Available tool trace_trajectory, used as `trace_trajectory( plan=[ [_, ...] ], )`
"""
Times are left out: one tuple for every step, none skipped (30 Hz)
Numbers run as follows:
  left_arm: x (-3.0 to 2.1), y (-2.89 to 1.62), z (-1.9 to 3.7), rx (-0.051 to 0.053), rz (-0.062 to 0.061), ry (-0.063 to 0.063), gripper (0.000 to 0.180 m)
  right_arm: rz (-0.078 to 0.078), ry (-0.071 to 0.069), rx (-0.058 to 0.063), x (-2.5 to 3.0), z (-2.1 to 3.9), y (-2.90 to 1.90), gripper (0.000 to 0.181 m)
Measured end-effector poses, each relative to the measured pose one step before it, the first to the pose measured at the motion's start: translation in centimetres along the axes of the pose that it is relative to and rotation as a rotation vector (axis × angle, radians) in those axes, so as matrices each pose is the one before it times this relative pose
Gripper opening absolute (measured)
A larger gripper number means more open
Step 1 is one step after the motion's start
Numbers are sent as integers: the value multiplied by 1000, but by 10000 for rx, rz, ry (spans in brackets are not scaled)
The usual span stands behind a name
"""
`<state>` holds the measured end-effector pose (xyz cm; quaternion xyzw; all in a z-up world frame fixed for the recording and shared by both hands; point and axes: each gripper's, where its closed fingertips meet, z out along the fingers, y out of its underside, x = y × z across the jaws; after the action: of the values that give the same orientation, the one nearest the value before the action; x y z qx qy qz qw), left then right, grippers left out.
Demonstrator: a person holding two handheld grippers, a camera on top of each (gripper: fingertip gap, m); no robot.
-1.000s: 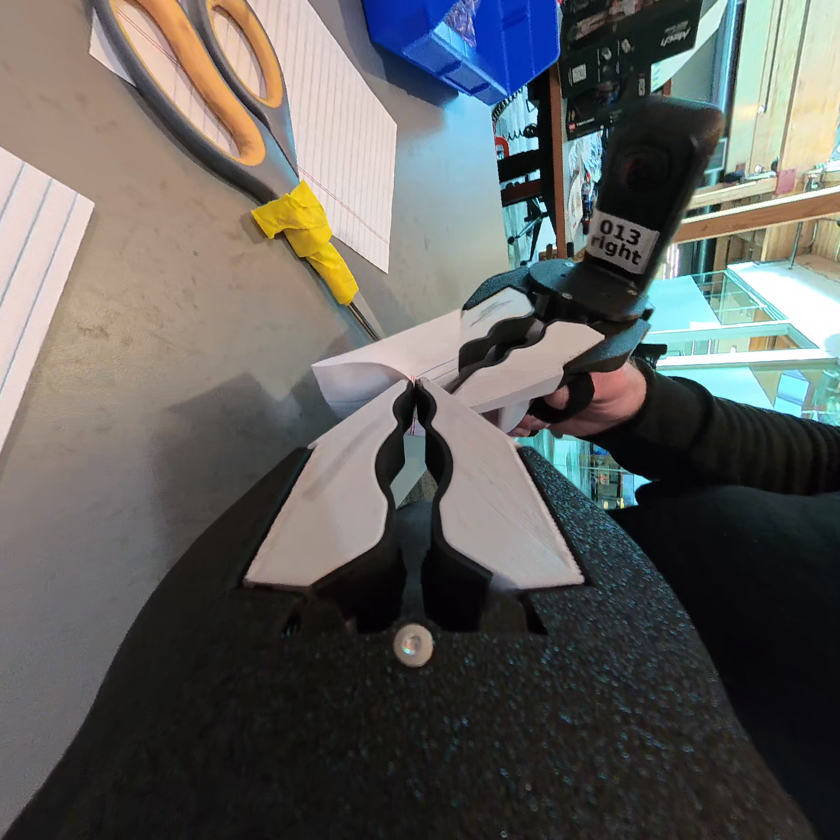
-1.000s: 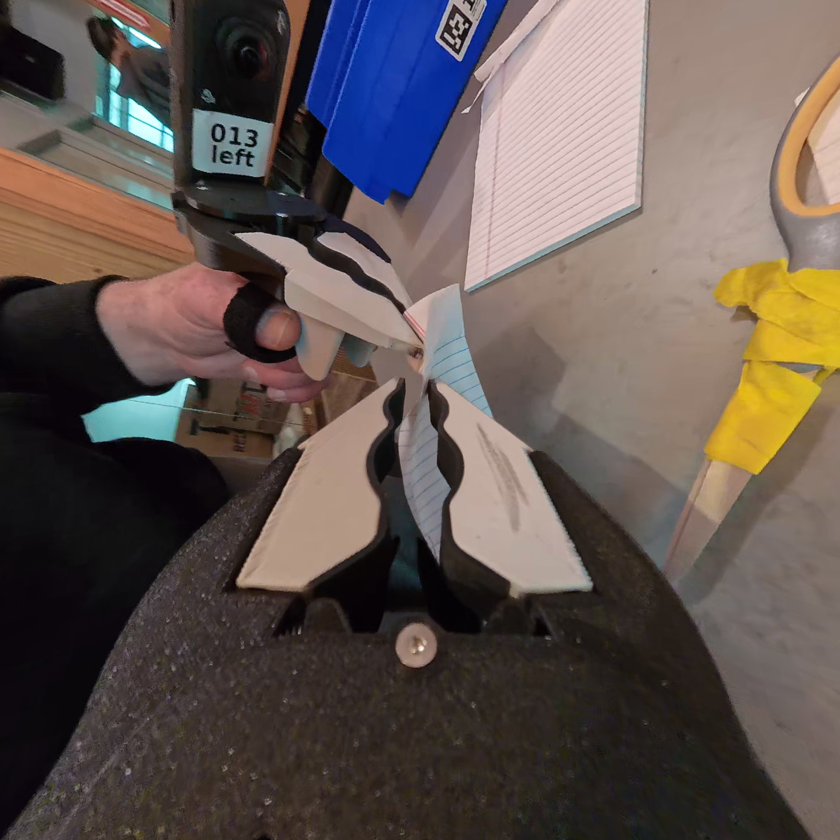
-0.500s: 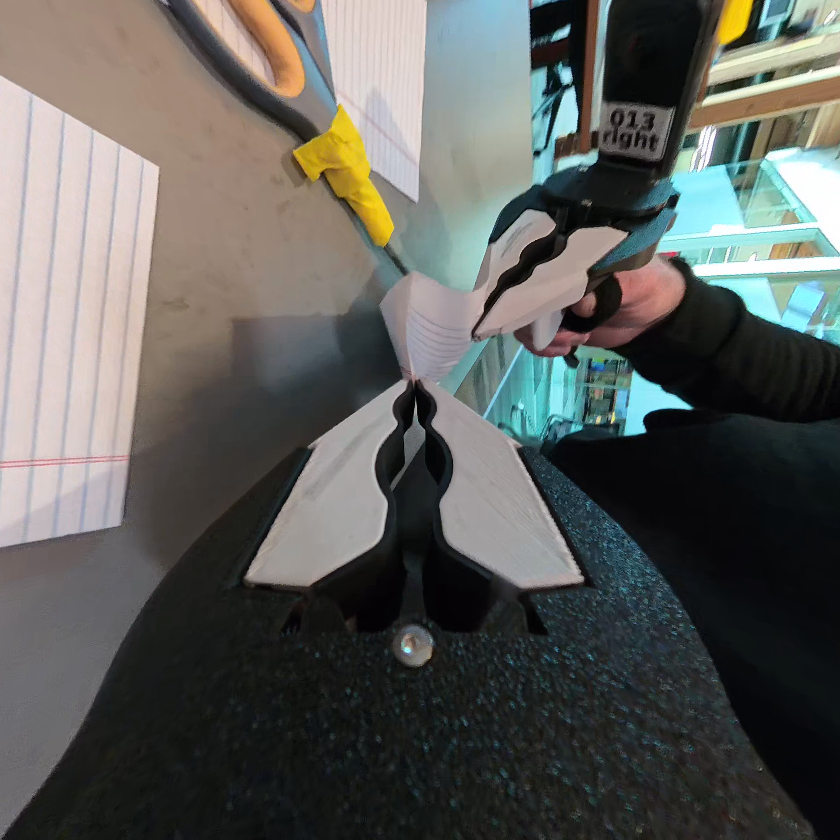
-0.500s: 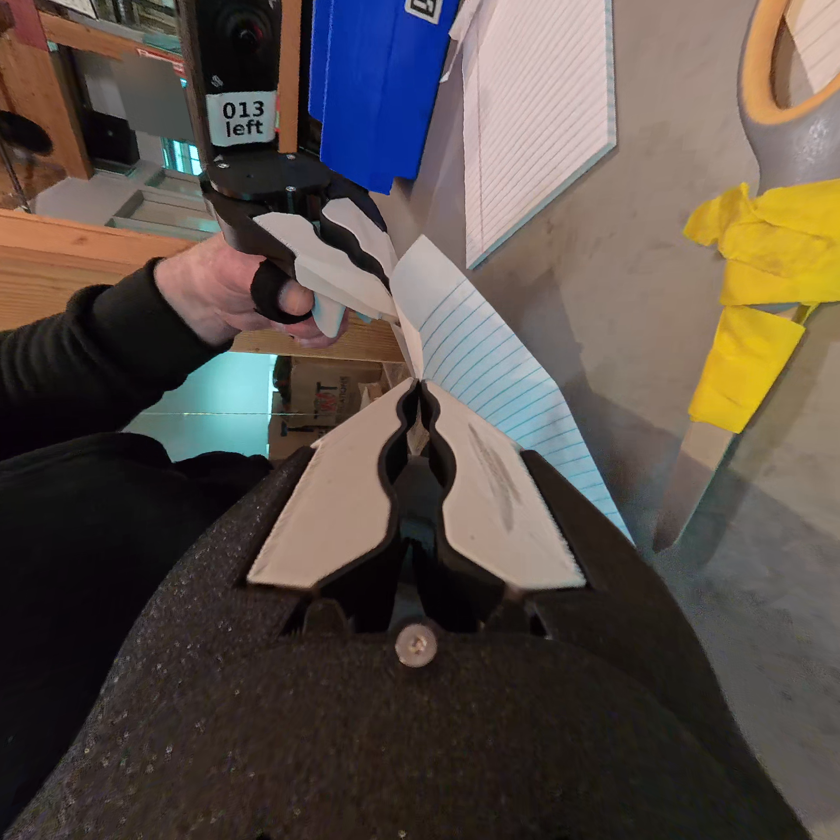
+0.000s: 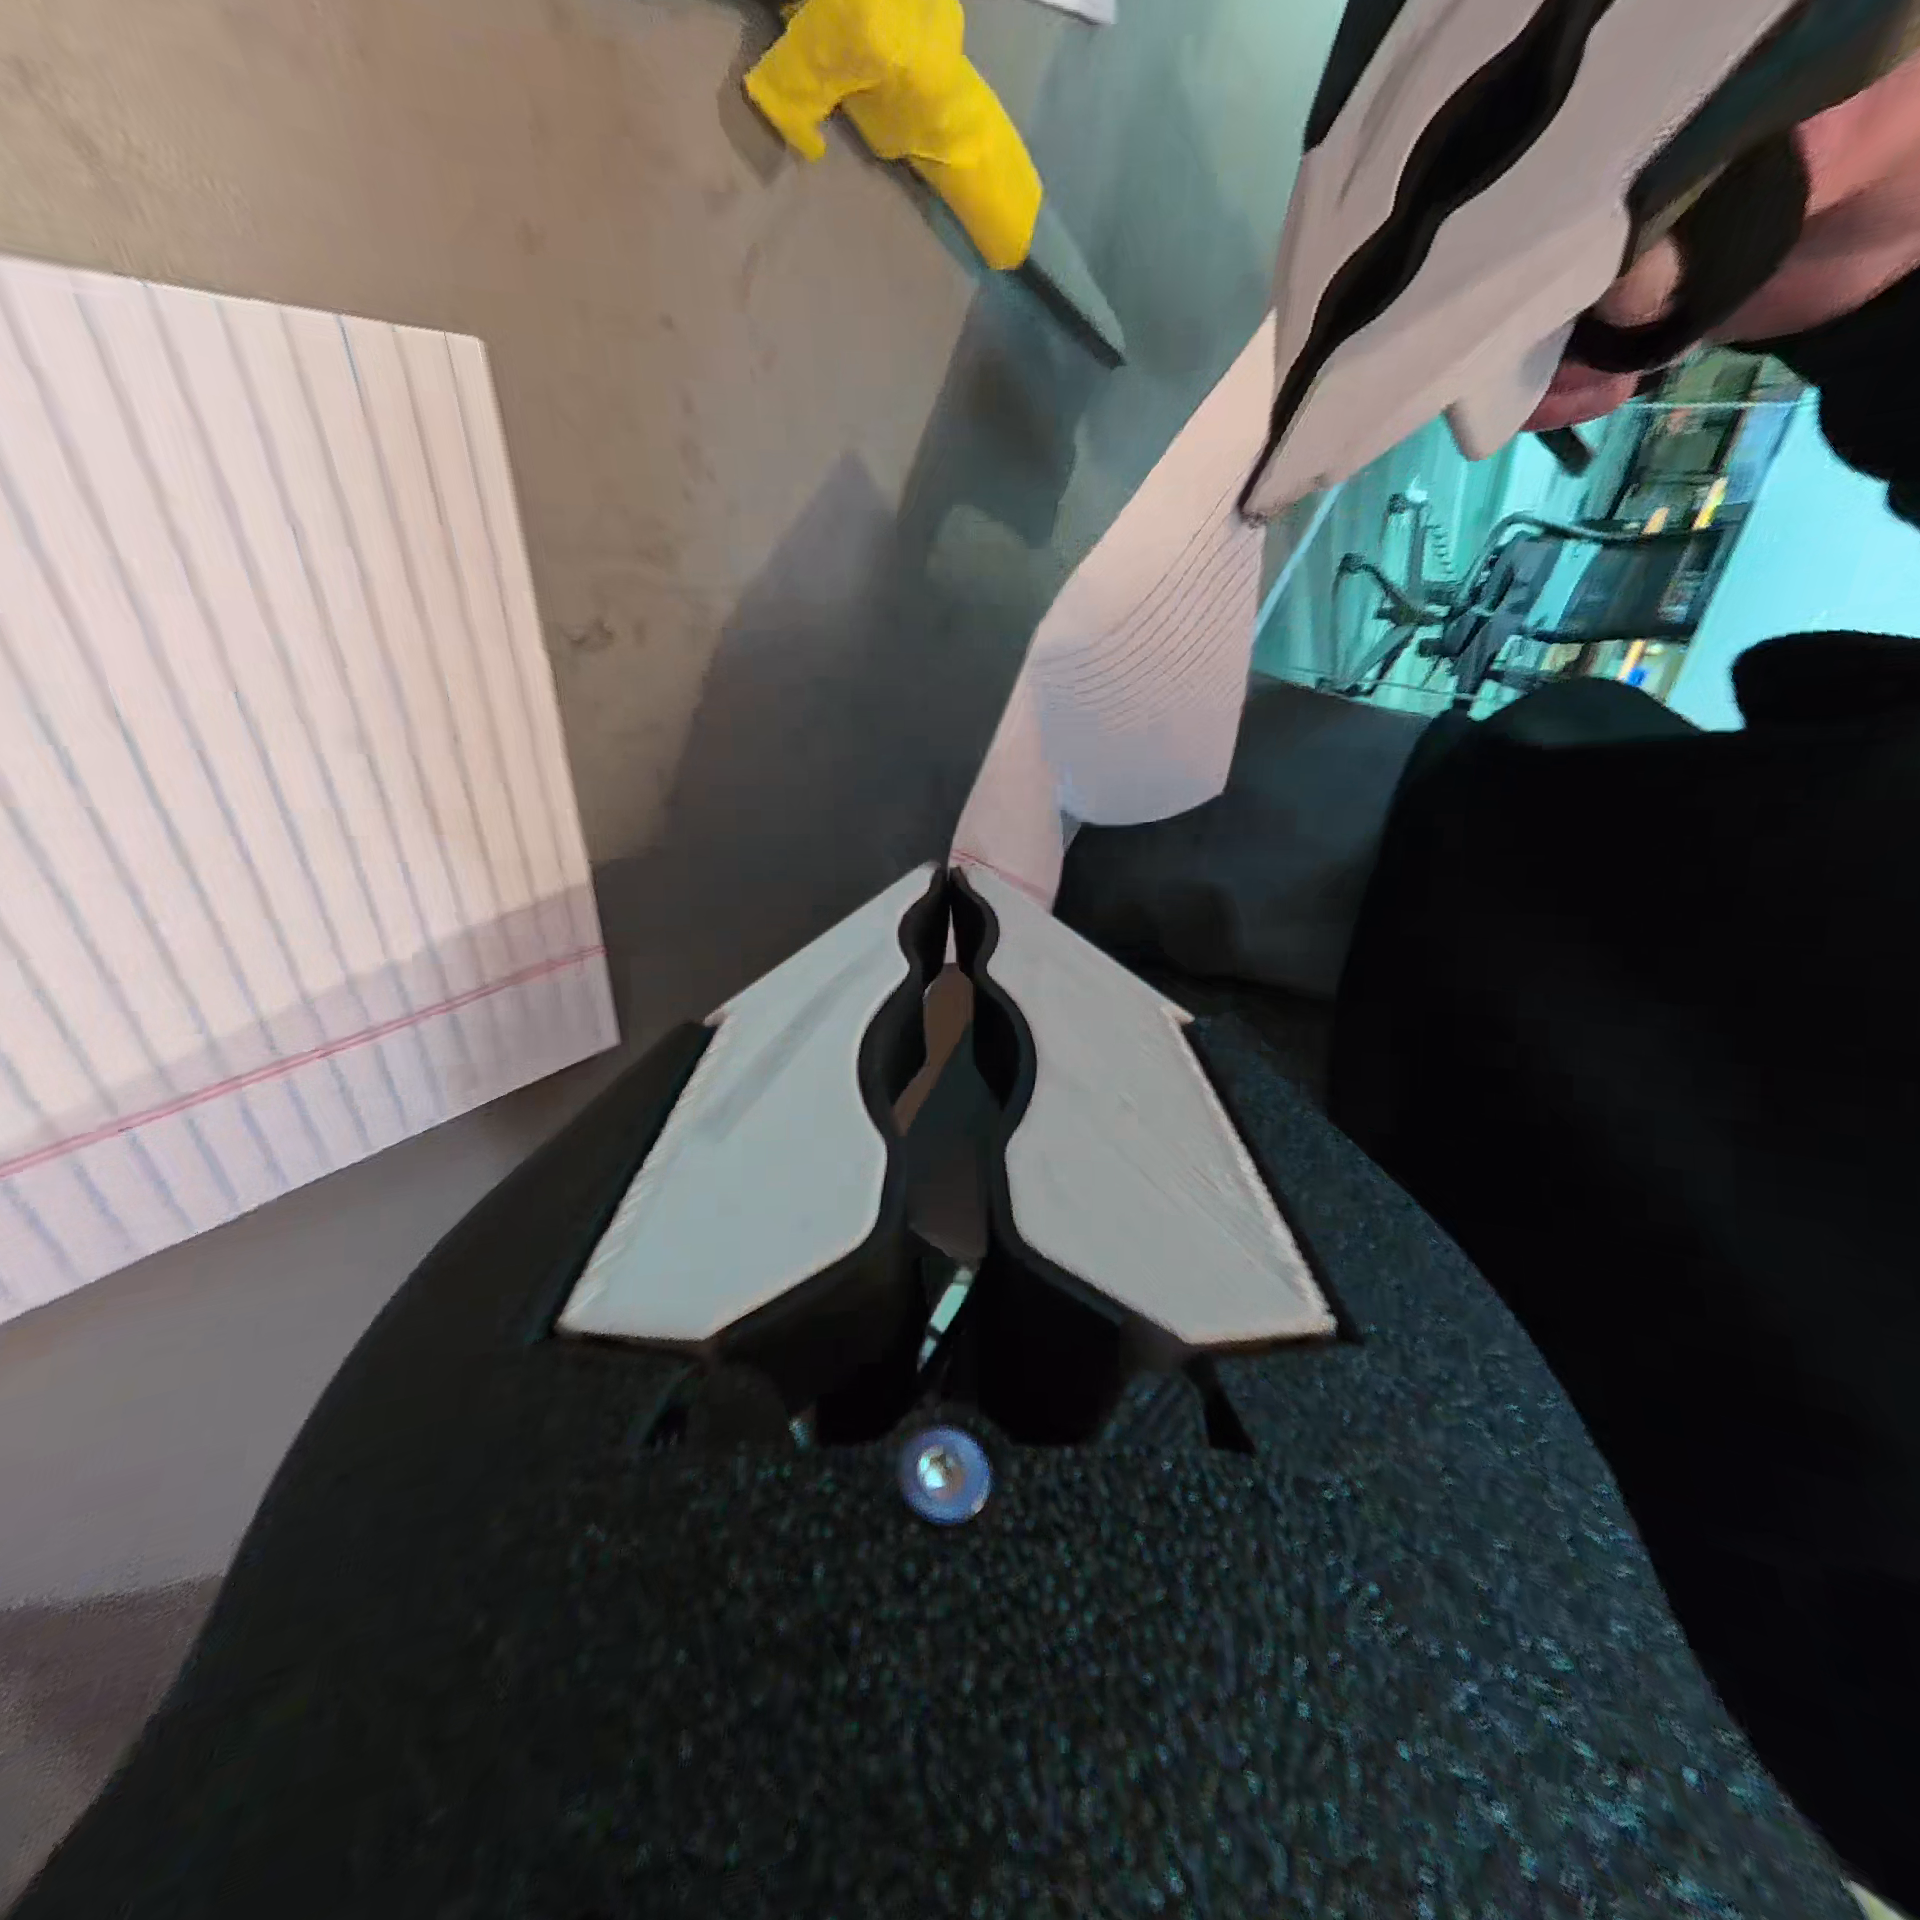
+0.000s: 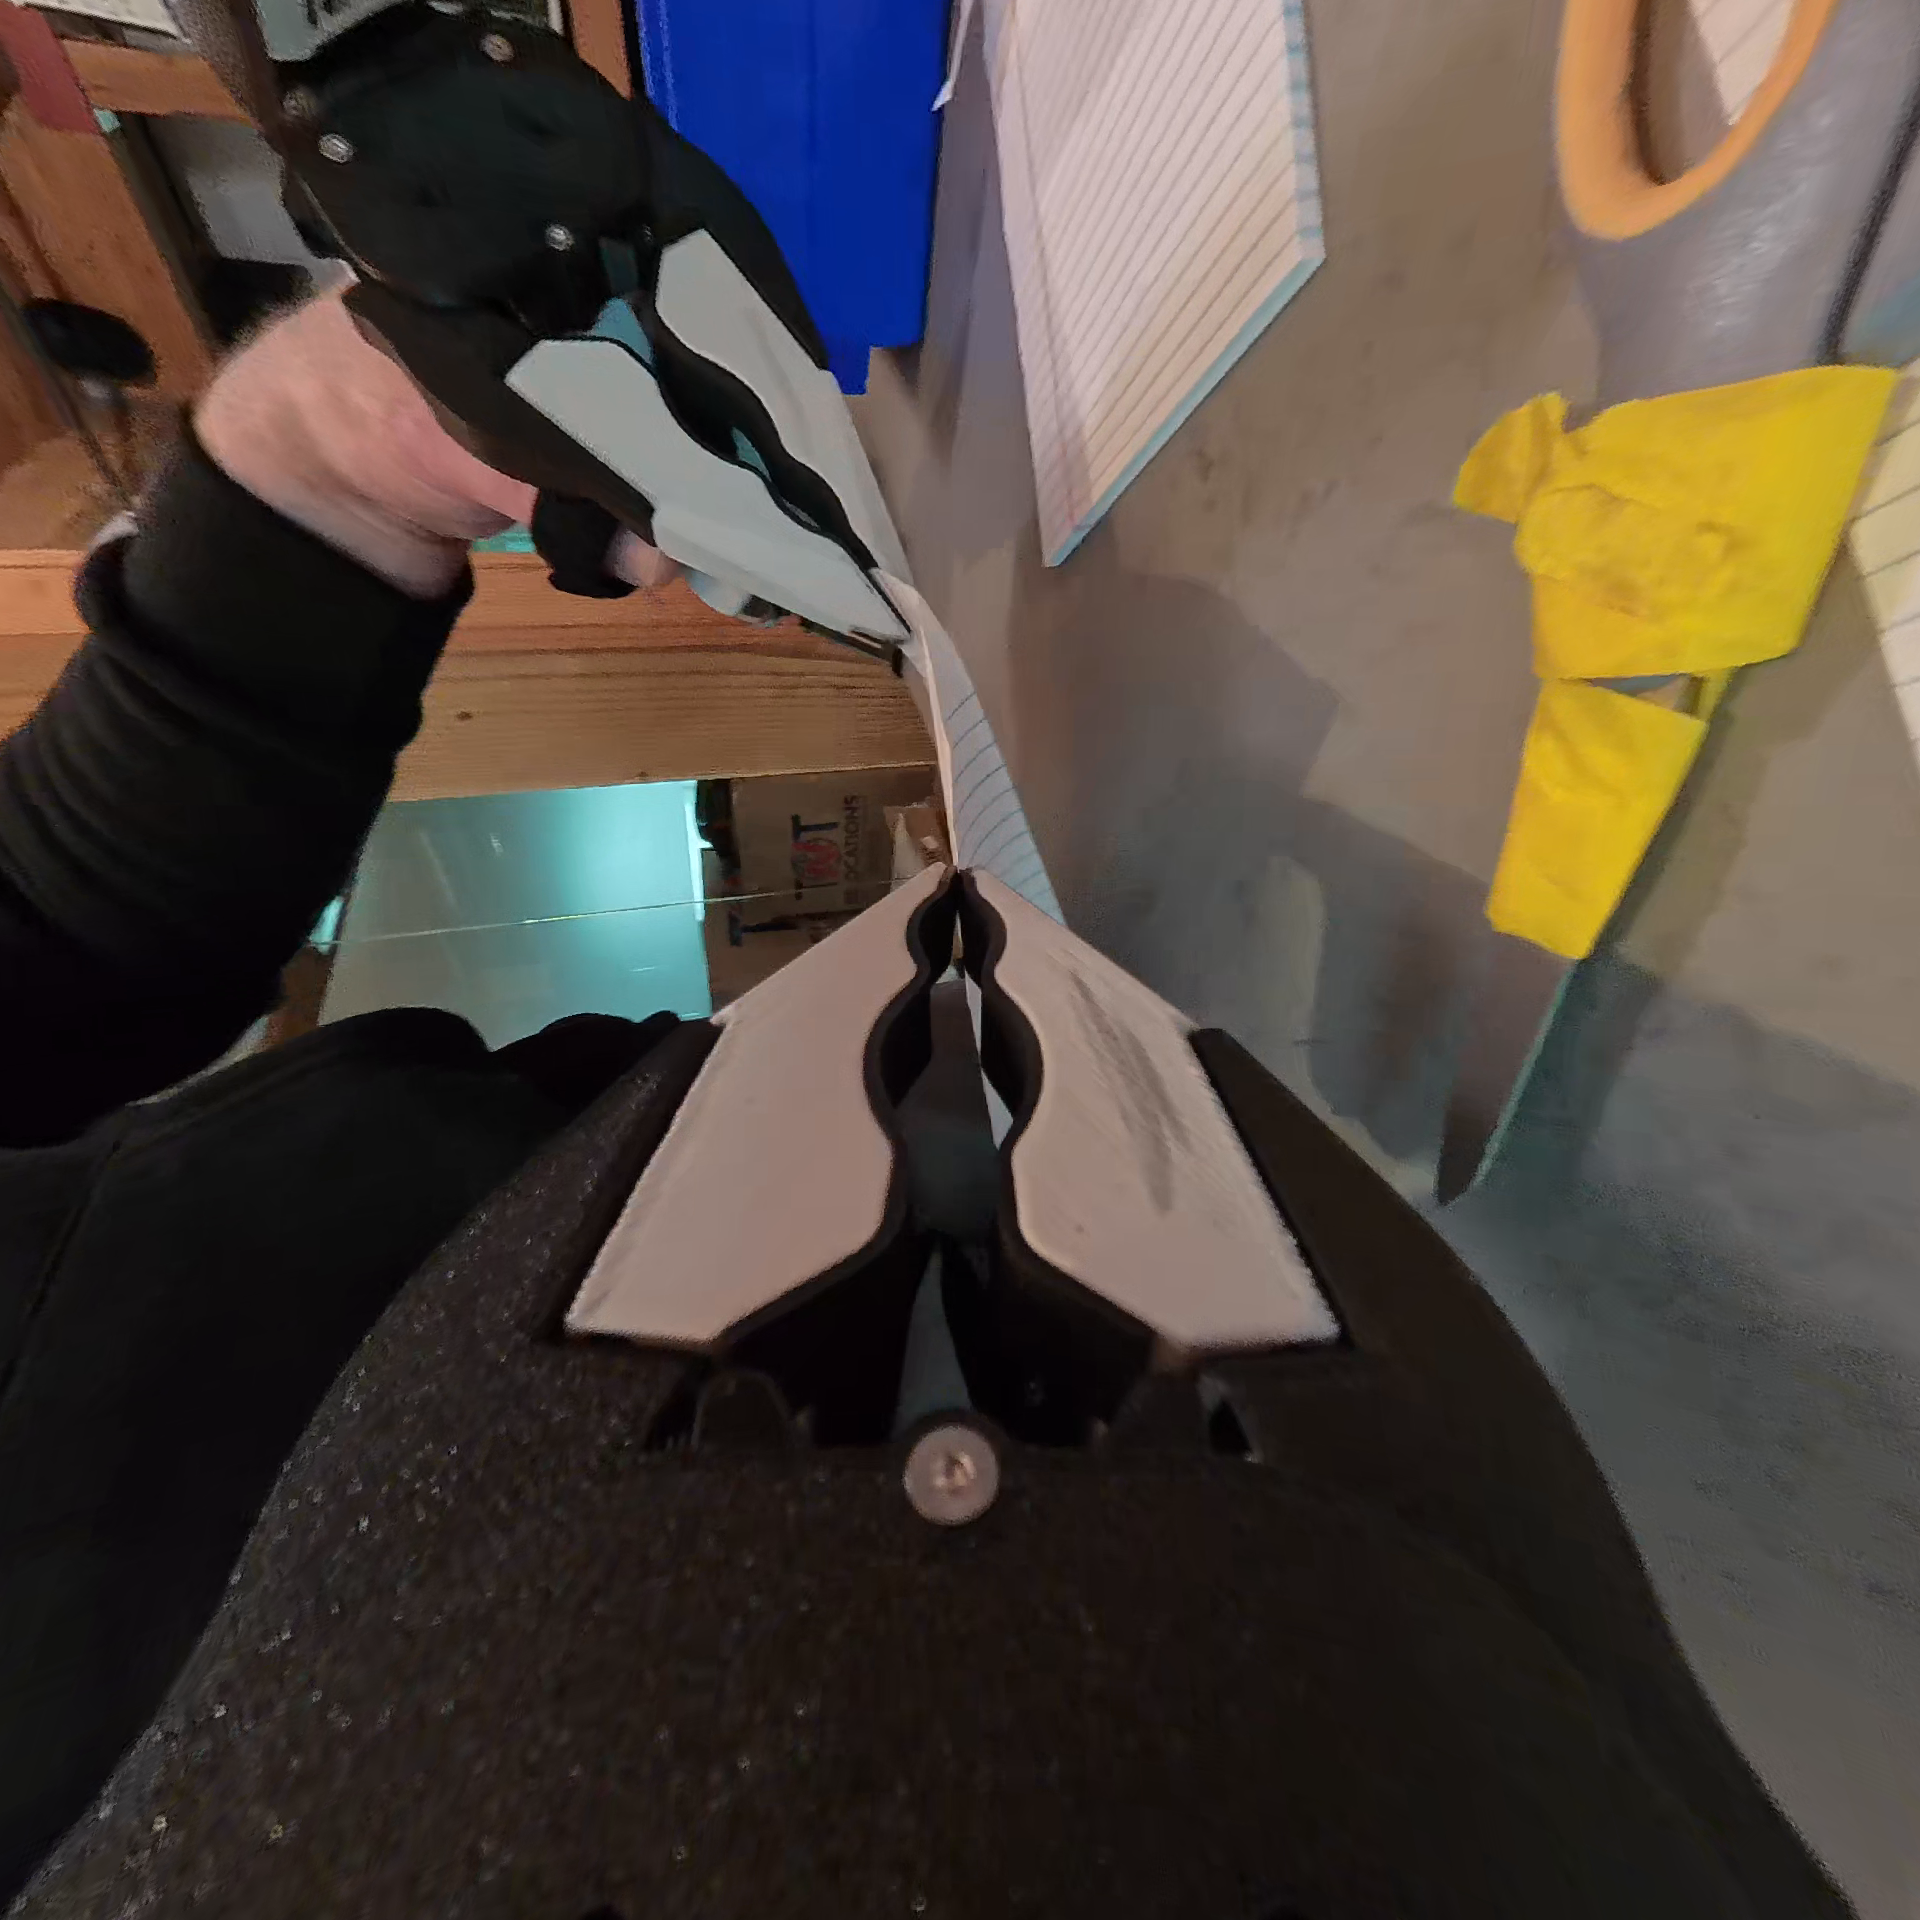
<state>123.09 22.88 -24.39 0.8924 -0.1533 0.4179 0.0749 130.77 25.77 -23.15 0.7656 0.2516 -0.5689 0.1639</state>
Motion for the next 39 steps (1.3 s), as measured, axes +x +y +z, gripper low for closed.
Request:
trace_trajectory(
  plan=[
    [-369,-276,-95,-8,-7,-180,0,-107,188,-20,402,59,-69,0],
    [-263,-256,-65,-13,13,-121,0,-47,170,-96,388,155,78,0],
    [-437,-216,-5,-34,119,-281,0,-75,224,-69,440,222,69,0],
    [-643,-257,67,4,120,-433,0,-140,372,-132,611,253,173,0],
    [-449,-270,195,49,47,-316,0,-245,352,-157,510,291,214,0],
    [-267,-201,269,67,130,-270,0,-192,159,-63,215,278,96,0],
    [-568,-151,230,97,260,-574,1,-81,167,41,260,197,-23,0],
    [-736,27,232,36,247,-747,6,-50,212,3,334,178,54,0],
    [-354,-8,186,134,305,-577,7,-110,150,45,203,172,-7,0],
    [-142,-136,84,273,165,-468,8,-74,75,115,51,165,-77,0],
    [-223,-15,23,233,-32,-493,10,30,165,-49,205,172,165,0],
    [-131,-13,-16,268,-38,-414,12,-119,248,-74,287,161,196,0],
    [-295,-219,-178,413,10,-560,16,-186,214,-8,196,105,52,0],
    [-266,-254,-294,406,76,-587,20,-100,126,-21,95,92,67,0],
    [69,-175,-340,306,124,-386,22,-16,108,-78,126,79,146,0],
    [-39,-450,-528,438,171,-519,22,-43,155,5,204,21,19,0],
    [159,-595,-666,494,176,-437,21,-46,106,47,108,-14,-42,0],
    [501,-354,-535,282,164,-194,22,1,27,12,11,-11,-7,0],
    [359,-259,-474,184,211,-269,23,21,53,-6,65,17,26,0],
    [565,-515,-534,358,287,-152,23,-11,40,-8,56,12,49,0],
    [906,-448,-407,284,262,72,21,-41,7,6,-10,10,23,0],
    [1167,-205,-187,107,213,264,21,-22,74,22,91,-9,6,0],
    [1079,-171,-79,117,168,183,20,4,103,-19,161,-2,73,0],
    [1212,-194,29,178,209,254,18,-11,27,-12,31,14,61,0],
    [1188,187,245,-38,303,270,18,-3,3,9,-10,18,23,0],
    [712,283,316,-84,271,27,21,-33,60,13,37,6,17,0],
    [366,-122,102,164,90,-91,23,-28,48,-44,20,14,83,0],
    [515,-499,-161,297,13,101,21,-15,-7,-36,-68,17,85,0],
    [438,-885,-428,333,241,-15,21,-9,25,8,-29,1,25,0],
    [529,-1158,-530,359,350,-14,20,-1,18,2,-51,-9,31,0],
    [1076,-1131,-363,286,217,384,18,-5,3,-22,-63,16,57,0],
    [1096,-642,11,25,45,446,19,-29,-28,-4,-123,12,5,0],
    [711,-33,371,-203,-91,247,21,-19,-18,15,-90,30,-34,0],
    [366,366,579,-221,-106,113,22,-4,-26,-3,-80,35,-39,0],
    [-363,891,729,-342,-116,-232,22,1,-26,-15,-60,28,-19,0],
    [-848,1390,875,-515,-229,-408,20,0,23,16,34,-13,-62,0],
    [-611,1425,940,-491,-351,-129,19,16,26,25,48,-35,-68,0],
    [-373,1153,779,-340,-367,69,21,28,3,11,34,-60,-48,0],
    [-469,687,458,-67,-326,-12,22,10,1,37,26,-75,-63,0]
  ],
)
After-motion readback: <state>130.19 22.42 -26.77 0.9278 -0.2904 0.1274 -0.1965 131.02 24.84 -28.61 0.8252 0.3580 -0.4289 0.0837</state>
